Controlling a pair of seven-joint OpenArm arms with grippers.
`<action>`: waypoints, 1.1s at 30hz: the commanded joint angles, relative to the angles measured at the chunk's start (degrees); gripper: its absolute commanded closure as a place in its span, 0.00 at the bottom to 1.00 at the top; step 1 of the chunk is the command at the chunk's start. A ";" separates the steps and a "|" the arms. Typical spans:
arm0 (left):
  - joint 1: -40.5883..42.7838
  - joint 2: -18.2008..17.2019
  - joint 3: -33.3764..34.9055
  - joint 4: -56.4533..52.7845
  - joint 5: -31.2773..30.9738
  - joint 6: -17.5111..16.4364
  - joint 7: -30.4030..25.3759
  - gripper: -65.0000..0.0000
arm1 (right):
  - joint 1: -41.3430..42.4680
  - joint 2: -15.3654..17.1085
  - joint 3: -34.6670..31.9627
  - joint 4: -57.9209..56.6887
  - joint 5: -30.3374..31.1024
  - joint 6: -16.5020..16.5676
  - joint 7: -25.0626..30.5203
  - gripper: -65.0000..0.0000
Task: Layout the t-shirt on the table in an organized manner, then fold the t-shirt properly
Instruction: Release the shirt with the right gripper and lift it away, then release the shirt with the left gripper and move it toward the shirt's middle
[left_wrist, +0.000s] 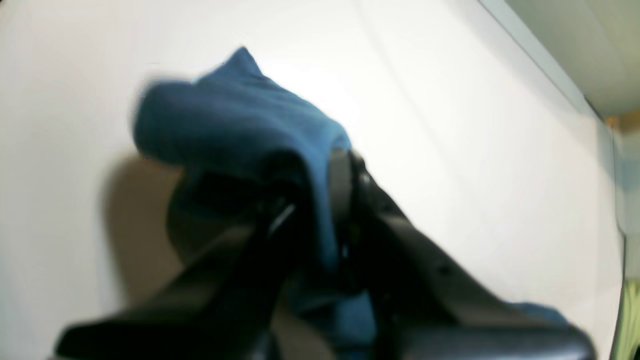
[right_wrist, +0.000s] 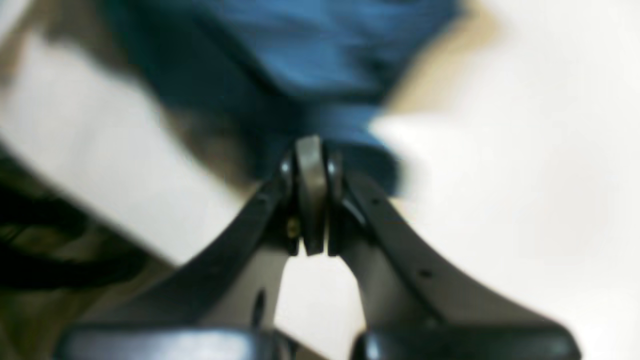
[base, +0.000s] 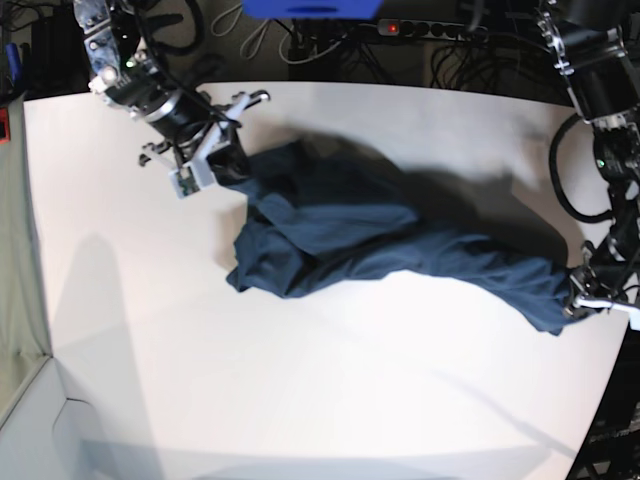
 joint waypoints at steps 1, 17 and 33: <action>-1.28 -1.29 -0.40 0.49 -0.54 -0.12 -1.06 1.00 | -0.07 0.84 0.59 1.09 0.37 0.28 1.03 1.00; 8.13 1.35 -0.40 -2.76 -0.72 -0.12 -0.97 0.99 | 1.51 -3.30 -0.38 -0.58 -0.07 8.81 -0.12 1.00; 8.74 1.88 -7.44 -0.47 -3.00 -0.21 5.18 0.37 | 5.21 -4.00 -1.34 -0.58 0.02 8.90 -8.56 0.63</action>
